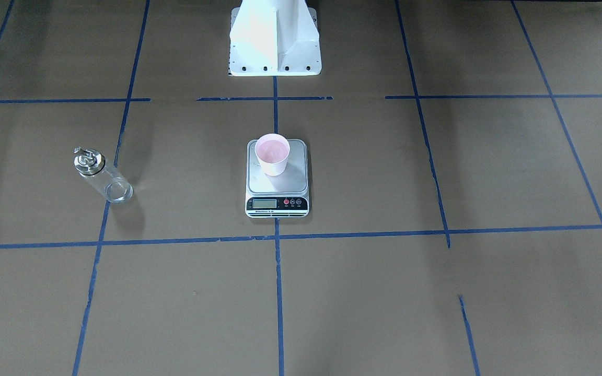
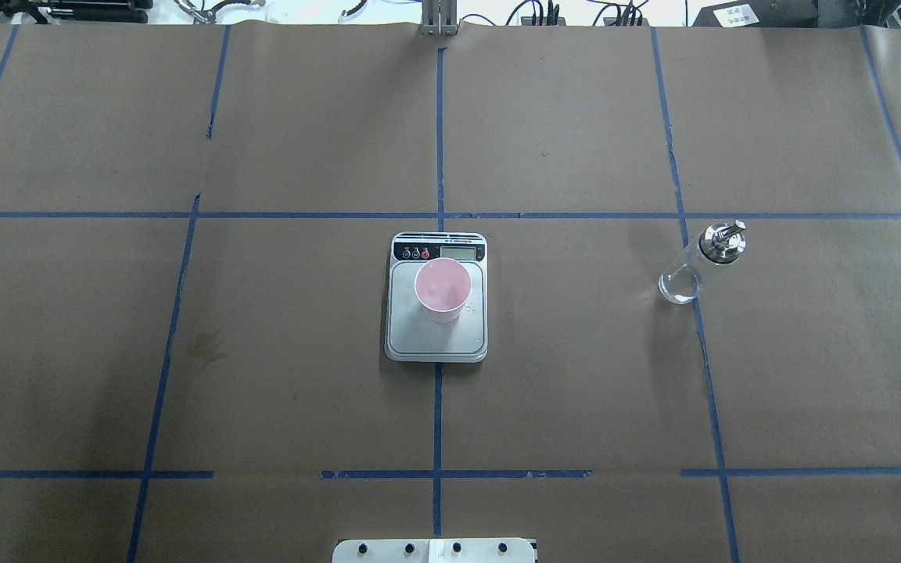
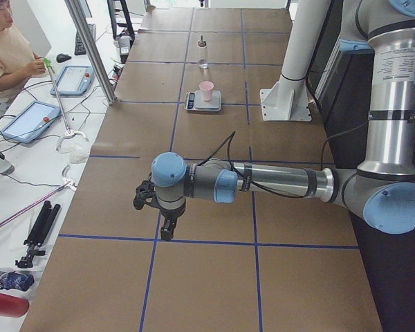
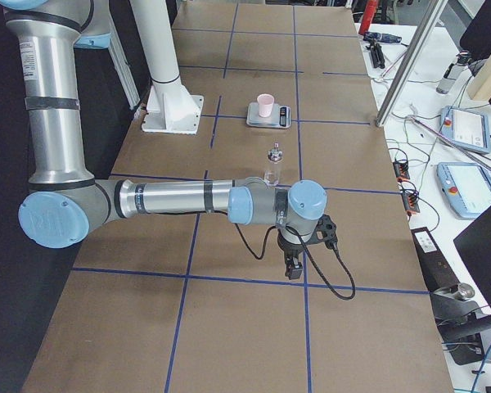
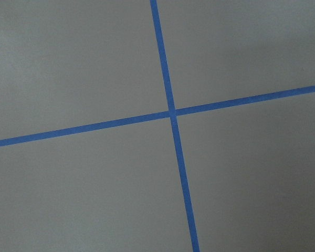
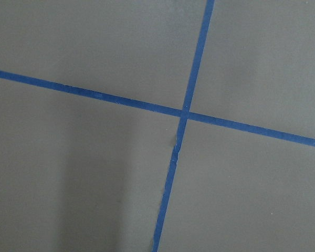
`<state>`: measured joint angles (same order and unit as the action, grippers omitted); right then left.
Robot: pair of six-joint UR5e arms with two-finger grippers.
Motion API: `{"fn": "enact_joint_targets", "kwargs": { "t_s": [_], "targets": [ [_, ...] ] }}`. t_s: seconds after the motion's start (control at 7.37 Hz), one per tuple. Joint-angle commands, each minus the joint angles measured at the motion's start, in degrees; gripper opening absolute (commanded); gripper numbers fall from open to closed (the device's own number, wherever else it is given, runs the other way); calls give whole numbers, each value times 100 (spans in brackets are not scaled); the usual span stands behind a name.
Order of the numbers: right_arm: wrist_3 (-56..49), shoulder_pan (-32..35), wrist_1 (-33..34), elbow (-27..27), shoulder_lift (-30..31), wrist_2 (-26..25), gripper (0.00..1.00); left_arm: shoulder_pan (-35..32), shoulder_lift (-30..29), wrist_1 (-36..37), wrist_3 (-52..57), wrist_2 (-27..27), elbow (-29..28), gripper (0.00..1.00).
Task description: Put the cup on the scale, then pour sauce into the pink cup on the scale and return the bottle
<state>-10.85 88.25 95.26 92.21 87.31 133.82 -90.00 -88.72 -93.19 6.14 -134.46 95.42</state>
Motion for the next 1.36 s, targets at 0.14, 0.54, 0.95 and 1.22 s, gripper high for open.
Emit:
{"fn": "enact_joint_targets", "kwargs": {
  "t_s": [0.14, 0.54, 0.95, 1.22],
  "targets": [
    [-14, -18, -235, -45, 22, 4, 100, 0, 12, -15, -7, -10, -33, 100],
    [39, -97, -236, -37, 23, -14, 100, 0, 30, -15, -16, -10, -33, 100],
    [48, -115, -236, -37, 23, -14, 100, 0, 38, 80, -51, -2, -42, 100],
    [48, -115, -236, -37, 40, -14, 100, 0, -23, 701, -200, -2, 28, 100]
  ]
}}
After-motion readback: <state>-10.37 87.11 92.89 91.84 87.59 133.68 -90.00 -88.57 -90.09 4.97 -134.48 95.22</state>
